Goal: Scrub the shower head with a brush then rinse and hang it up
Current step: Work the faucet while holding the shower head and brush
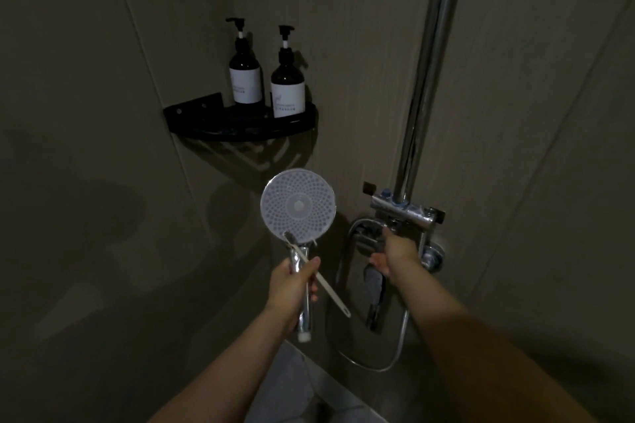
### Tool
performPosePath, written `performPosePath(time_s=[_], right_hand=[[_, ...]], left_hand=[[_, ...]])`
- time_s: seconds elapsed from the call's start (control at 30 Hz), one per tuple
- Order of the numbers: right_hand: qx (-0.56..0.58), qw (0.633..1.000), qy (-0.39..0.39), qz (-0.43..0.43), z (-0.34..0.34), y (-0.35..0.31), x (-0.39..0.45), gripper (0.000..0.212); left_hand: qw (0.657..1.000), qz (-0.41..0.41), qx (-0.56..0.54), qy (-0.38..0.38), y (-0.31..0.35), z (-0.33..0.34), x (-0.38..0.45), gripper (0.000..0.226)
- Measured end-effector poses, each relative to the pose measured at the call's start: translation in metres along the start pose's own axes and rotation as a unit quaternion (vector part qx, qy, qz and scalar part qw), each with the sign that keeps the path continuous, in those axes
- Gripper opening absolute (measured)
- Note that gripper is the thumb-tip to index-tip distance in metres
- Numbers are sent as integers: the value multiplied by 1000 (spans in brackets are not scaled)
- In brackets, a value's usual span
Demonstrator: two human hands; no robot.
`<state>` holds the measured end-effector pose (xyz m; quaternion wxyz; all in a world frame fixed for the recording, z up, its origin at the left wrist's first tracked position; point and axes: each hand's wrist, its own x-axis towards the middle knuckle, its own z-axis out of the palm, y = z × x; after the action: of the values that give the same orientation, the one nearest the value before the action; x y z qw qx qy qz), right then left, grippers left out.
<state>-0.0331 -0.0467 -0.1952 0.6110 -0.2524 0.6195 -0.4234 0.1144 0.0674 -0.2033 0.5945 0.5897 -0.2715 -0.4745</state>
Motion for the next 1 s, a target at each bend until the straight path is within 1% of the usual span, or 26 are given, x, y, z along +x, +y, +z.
performPosePath(time_s=[0.03, 0.07, 0.13, 0.27, 0.4, 0.5, 0.57, 0.63, 0.7, 0.77, 0.87, 1.0], right_hand=[[62, 997, -37, 18, -2, 0, -3, 26], [99, 993, -65, 29, -4, 0, -4, 22], [132, 986, -93, 37, -6, -1, -6, 17], [157, 980, -106, 55, -9, -5, -7, 12], [142, 982, -97, 75, -8, -11, -10, 15], [154, 979, -104, 84, -8, -14, -11, 15], [193, 968, -130, 91, -10, -9, -9, 13], [271, 942, -171, 101, -13, -2, -6, 12], [317, 923, -190, 108, -14, 1, -1, 11], [291, 932, -184, 112, -15, -1, 4, 12], [198, 960, -167, 105, -15, -2, 6, 18], [62, 991, -91, 80, 1, -7, -2, 22]], left_hand=[[1000, 1, 1, 0, 0, 1, 1, 13], [1000, 2, 2, -1, 0, 2, 1, 14], [1000, 2, 2, -5, 0, 3, 1, 15], [1000, 9, 2, -18, 2, 6, 0, 16], [1000, 7, 2, -19, 5, 7, -1, 15], [1000, 8, 8, -24, 6, 8, -2, 15], [1000, 9, 11, -25, 6, 8, -3, 14], [999, 10, 15, -29, 5, 8, -3, 13], [999, 10, 19, -31, 5, 7, -3, 12], [999, 7, 25, -34, 4, 6, -2, 11], [999, 4, 25, -30, 3, 6, 0, 10], [999, 6, 29, -28, 1, 7, 2, 13]])
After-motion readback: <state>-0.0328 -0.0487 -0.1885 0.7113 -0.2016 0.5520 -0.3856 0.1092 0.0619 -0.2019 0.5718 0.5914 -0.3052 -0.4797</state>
